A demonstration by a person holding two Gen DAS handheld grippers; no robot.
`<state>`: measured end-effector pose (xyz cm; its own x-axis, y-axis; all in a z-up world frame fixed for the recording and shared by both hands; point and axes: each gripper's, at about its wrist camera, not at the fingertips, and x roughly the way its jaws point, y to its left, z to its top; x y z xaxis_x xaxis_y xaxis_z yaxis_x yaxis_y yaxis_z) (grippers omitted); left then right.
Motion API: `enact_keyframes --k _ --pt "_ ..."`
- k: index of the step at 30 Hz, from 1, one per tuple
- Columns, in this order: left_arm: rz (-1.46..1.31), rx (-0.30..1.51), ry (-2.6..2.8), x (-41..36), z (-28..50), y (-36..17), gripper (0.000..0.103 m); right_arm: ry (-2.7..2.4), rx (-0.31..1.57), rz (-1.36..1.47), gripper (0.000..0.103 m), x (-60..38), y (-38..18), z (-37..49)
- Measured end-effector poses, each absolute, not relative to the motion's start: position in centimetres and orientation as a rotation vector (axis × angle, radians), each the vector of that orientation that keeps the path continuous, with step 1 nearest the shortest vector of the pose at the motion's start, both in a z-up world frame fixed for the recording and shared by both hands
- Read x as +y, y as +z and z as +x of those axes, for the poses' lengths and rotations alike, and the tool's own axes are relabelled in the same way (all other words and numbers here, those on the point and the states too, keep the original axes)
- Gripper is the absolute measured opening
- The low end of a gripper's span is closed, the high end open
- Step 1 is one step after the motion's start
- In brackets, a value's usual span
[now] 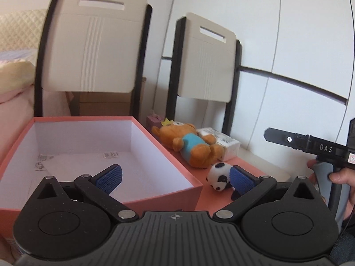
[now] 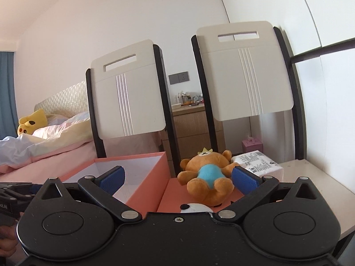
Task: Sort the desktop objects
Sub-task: 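Lower the right tool over the panda plush and align its fingers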
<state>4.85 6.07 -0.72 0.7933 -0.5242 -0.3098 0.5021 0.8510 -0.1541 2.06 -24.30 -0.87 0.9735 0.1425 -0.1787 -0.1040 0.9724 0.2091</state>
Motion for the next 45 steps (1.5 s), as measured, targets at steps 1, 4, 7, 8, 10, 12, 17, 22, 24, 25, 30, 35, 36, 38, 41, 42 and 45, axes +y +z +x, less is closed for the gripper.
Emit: enact_keyframes --k 1,4,7,8,10,12,17,22,24,25,30,35,36,38,41,42,45 --pt "-0.070 0.337 -0.527 6.3 4.4 -0.6 0.103 0.119 0.188 0.198 0.102 -24.3 -0.9 1.8" --pt "-0.080 0.310 -0.446 7.0 3.4 -0.4 0.103 0.120 0.190 0.202 0.102 -24.1 -0.9 1.5" --pt "-0.082 0.289 -0.371 7.5 2.5 -0.8 0.103 0.135 0.187 0.203 0.102 -23.6 -1.0 1.1" --pt "-0.082 0.287 -0.351 7.6 2.3 -0.9 0.103 0.141 0.182 0.199 0.102 -23.3 -1.0 0.9" --pt "-0.066 0.276 -0.309 7.5 2.0 -1.2 0.103 0.143 0.155 0.194 0.102 -22.7 -0.9 0.2" --pt "-0.040 0.260 -0.279 7.3 1.6 -1.2 0.103 0.138 0.104 0.195 0.102 -22.2 -0.6 -0.9" --pt "-0.010 0.227 -0.222 7.0 0.2 -1.0 0.103 0.097 0.055 0.170 0.102 -21.1 -0.6 -3.1" --pt "0.004 0.194 -0.150 7.0 -0.9 -1.2 0.103 0.054 0.027 0.172 0.102 -20.3 -3.0 -3.8" --pt "0.001 0.186 -0.132 7.1 -1.2 -1.5 0.103 0.058 0.042 0.183 0.102 -20.3 -4.3 -3.7" --pt "0.000 0.182 -0.124 7.2 -1.3 -1.6 0.103 0.066 0.058 0.188 0.102 -20.2 -4.8 -3.5" --pt "0.006 0.194 -0.065 7.0 -1.1 -2.7 0.103 0.111 0.079 0.197 0.102 -19.7 -4.3 -2.9" --pt "-0.002 0.215 -0.078 7.0 -1.1 -3.2 0.103 0.106 0.129 0.206 0.102 -20.0 -4.4 -2.0" --pt "-0.002 0.218 -0.080 7.1 -1.1 -3.3 0.103 0.115 0.144 0.220 0.102 -20.2 -4.4 -1.7" --pt "-0.002 0.226 -0.081 7.3 -1.2 -3.5 0.103 0.141 0.175 0.252 0.103 -20.9 -4.2 -1.1" --pt "-0.003 0.236 -0.081 7.6 -1.4 -3.7 0.103 0.177 0.213 0.275 0.103 -22.0 -3.7 0.0" --pt "-0.005 0.236 -0.081 7.7 -1.5 -3.7 0.103 0.190 0.231 0.281 0.103 -22.4 -3.5 0.5" --pt "-0.015 0.240 -0.083 8.0 -1.6 -3.7 0.103 0.210 0.295 0.260 0.102 -23.6 -2.9 2.6"
